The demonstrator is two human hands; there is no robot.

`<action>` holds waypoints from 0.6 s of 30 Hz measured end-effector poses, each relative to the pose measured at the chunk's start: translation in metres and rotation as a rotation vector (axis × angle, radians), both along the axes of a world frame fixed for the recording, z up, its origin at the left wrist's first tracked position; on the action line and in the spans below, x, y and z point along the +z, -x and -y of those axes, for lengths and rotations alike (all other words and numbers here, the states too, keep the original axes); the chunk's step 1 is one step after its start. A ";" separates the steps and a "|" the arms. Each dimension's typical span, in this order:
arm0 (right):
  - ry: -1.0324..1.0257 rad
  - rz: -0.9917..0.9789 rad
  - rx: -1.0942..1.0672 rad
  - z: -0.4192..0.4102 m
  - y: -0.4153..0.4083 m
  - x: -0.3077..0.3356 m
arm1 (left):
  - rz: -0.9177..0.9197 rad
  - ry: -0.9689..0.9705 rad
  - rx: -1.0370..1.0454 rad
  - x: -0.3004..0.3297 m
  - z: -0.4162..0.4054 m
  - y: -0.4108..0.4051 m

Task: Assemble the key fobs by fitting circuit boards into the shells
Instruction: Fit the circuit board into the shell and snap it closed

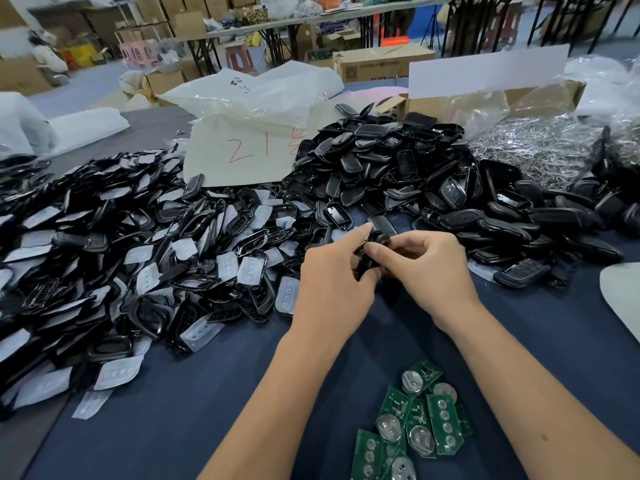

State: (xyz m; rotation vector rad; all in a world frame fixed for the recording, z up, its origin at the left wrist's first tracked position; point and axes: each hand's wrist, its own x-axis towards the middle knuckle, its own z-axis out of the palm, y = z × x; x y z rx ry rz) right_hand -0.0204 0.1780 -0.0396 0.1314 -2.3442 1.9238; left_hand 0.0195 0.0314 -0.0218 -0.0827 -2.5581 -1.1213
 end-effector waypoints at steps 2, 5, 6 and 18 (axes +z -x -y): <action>0.024 0.005 0.012 -0.001 0.001 -0.001 | -0.007 -0.001 -0.028 0.000 0.002 0.002; -0.009 -0.008 0.013 -0.001 0.001 -0.002 | -0.034 0.018 -0.043 -0.001 0.003 0.003; -0.019 -0.011 0.008 0.000 0.000 -0.001 | -0.041 0.023 -0.042 -0.001 0.003 0.003; 0.070 0.000 0.190 -0.016 0.012 -0.003 | 0.107 -0.171 -0.095 0.001 0.014 0.008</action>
